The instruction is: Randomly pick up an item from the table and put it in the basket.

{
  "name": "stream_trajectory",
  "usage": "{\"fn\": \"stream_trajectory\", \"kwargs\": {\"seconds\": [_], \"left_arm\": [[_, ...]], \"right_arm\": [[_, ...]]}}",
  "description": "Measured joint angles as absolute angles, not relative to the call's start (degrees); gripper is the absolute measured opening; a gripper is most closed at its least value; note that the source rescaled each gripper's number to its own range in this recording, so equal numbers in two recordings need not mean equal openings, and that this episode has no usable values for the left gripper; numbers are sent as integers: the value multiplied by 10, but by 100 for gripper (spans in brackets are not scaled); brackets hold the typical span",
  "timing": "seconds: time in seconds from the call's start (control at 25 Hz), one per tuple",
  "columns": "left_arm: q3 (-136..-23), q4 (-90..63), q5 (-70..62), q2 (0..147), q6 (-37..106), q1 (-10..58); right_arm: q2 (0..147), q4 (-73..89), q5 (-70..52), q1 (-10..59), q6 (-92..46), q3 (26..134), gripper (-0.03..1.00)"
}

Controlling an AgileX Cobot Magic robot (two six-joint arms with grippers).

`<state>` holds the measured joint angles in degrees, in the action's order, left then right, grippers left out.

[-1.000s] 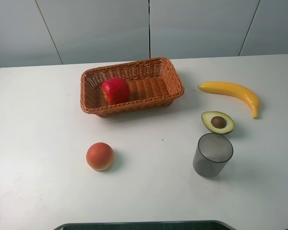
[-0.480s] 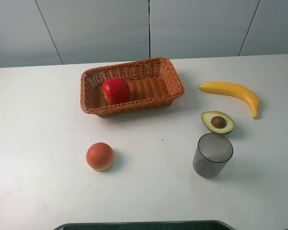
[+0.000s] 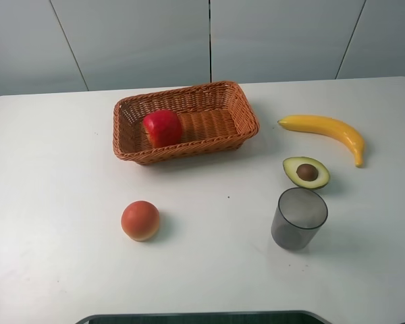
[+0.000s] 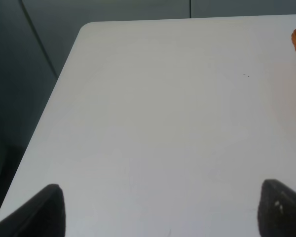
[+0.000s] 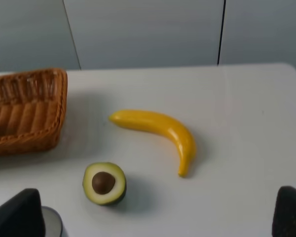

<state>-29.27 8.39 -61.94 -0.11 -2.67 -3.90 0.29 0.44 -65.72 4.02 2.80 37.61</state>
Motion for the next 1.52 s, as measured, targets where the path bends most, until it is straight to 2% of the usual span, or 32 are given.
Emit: {"fn": "stream_trajectory", "kwargs": {"seconds": [0.52,1.52], "left_arm": [[-293,84,-619,-1,-27,-39],[-293,84,-619,-1,-27,-39]], "right_arm": [[1,6,-634,40,10,293,97],[0,7,-630,40,7,289,97]]}}
